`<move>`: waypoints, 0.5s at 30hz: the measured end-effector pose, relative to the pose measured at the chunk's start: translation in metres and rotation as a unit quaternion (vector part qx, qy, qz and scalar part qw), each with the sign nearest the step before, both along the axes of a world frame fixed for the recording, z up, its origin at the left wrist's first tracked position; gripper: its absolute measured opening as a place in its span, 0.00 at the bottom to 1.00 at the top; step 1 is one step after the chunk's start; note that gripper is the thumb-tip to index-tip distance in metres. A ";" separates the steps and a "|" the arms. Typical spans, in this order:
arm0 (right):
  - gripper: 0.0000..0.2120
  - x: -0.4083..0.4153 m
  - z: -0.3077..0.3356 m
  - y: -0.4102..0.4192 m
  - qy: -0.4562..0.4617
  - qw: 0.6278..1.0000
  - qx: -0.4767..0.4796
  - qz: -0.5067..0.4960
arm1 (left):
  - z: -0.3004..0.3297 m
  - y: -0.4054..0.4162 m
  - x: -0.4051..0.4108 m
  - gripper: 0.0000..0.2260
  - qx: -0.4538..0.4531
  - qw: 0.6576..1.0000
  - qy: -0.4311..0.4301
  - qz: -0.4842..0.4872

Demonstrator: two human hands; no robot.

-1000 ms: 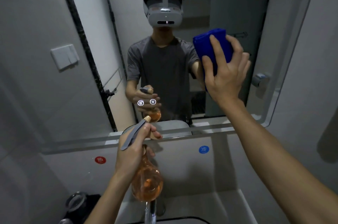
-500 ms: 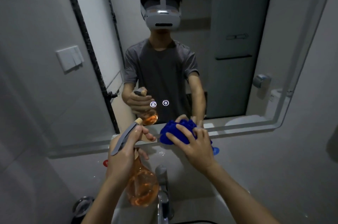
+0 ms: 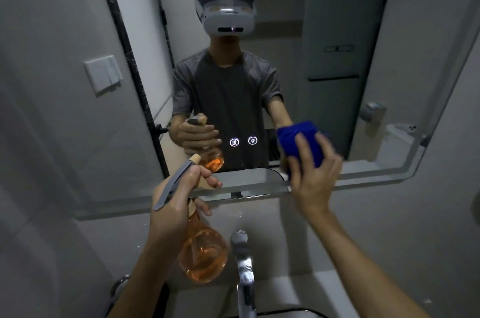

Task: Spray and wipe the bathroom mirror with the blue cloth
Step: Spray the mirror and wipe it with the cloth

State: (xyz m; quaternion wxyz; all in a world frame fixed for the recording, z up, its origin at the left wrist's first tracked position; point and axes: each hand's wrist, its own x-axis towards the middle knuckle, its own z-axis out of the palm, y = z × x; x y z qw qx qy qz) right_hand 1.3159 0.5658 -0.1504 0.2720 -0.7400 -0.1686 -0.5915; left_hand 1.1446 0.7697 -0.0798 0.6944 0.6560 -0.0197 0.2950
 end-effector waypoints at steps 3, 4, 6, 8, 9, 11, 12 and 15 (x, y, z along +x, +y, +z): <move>0.23 -0.028 -0.047 0.064 0.019 0.992 -0.110 0.050 | -0.004 0.011 -0.008 0.13 -0.009 1.000 -0.009 0.001; 0.25 -0.036 -0.055 0.086 0.012 0.988 -0.140 0.060 | -0.005 0.015 -0.011 0.14 -0.011 1.000 -0.011 0.003; 0.23 -0.049 -0.054 0.126 -0.015 0.981 -0.170 0.097 | -0.006 0.025 -0.017 0.14 -0.015 1.000 -0.009 0.011; 0.19 -0.056 -0.043 0.152 -0.030 0.975 -0.184 0.125 | -0.004 0.035 -0.021 0.15 -0.021 1.000 -0.006 0.006; 0.16 -0.057 -0.038 0.158 -0.033 0.972 -0.193 0.128 | -0.004 0.040 -0.021 0.16 -0.021 1.000 -0.003 0.000; 0.13 -0.055 -0.034 0.158 -0.040 0.967 -0.213 0.132 | -0.004 0.043 -0.021 0.18 -0.014 1.000 0.003 -0.001; 0.13 -0.053 -0.034 0.152 -0.047 0.965 -0.222 0.132 | -0.004 0.042 -0.020 0.16 -0.013 1.000 0.001 0.004; 0.20 -0.040 -0.029 0.114 -0.054 0.970 -0.215 0.101 | -0.005 0.033 -0.017 0.11 -0.017 1.000 -0.006 0.017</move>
